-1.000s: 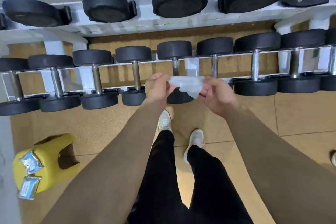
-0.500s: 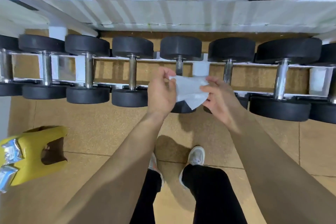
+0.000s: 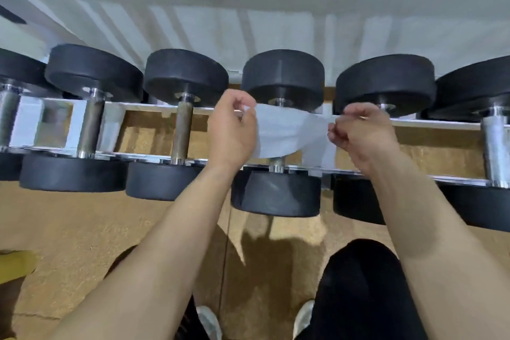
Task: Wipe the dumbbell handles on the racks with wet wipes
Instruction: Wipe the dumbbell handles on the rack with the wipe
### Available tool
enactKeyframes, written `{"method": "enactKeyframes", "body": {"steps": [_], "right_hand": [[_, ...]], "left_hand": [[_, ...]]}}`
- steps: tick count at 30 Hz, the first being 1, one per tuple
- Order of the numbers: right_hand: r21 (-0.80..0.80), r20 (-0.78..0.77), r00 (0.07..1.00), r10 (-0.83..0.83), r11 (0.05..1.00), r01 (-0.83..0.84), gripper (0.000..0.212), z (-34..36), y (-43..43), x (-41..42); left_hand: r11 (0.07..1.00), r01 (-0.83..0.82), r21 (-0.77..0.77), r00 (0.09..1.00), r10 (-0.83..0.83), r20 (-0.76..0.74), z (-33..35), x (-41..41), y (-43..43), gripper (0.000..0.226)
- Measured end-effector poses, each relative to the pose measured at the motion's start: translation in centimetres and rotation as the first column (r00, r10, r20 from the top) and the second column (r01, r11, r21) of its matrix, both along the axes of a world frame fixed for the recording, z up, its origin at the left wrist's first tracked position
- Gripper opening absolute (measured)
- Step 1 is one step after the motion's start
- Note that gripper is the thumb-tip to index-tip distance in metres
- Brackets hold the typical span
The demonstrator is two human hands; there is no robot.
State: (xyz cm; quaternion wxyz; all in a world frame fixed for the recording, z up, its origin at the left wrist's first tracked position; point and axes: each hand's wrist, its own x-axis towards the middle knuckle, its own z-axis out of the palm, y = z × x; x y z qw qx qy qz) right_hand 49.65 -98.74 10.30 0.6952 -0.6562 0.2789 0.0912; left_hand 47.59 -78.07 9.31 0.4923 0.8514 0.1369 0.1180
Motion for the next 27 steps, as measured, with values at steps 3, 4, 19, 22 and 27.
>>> {"method": "enactKeyframes", "body": {"steps": [3,4,19,22,27], "right_hand": [[-0.210,0.201,0.979,-0.021,0.976,0.064,0.028,-1.0,0.1,0.2],[-0.276,0.272,0.962,0.030,0.960,0.048,0.028,-1.1,0.5,0.1],[-0.958,-0.122,0.312,0.942,-0.029,-0.287,0.014,-4.9,1.9,1.3],[-0.953,-0.062,0.372,0.926,0.056,-0.299,0.011,-4.7,2.0,1.5],[-0.996,-0.072,0.184,0.980,-0.063,-0.055,0.039,-5.5,2.7,1.9]], "left_hand": [[0.992,0.070,-0.107,0.998,-0.069,0.007,-1.3,1.1,0.2,0.023],[0.985,0.098,-0.144,0.994,-0.104,-0.033,-1.7,1.4,0.0,0.024],[0.982,-0.071,-0.175,0.991,0.050,-0.121,-4.7,-2.4,-0.2,0.027],[0.956,-0.159,-0.248,0.983,0.129,-0.133,-5.1,-2.9,-0.8,0.022],[0.963,-0.096,-0.252,0.985,0.055,-0.164,-5.2,-2.7,-0.6,0.018]]}}
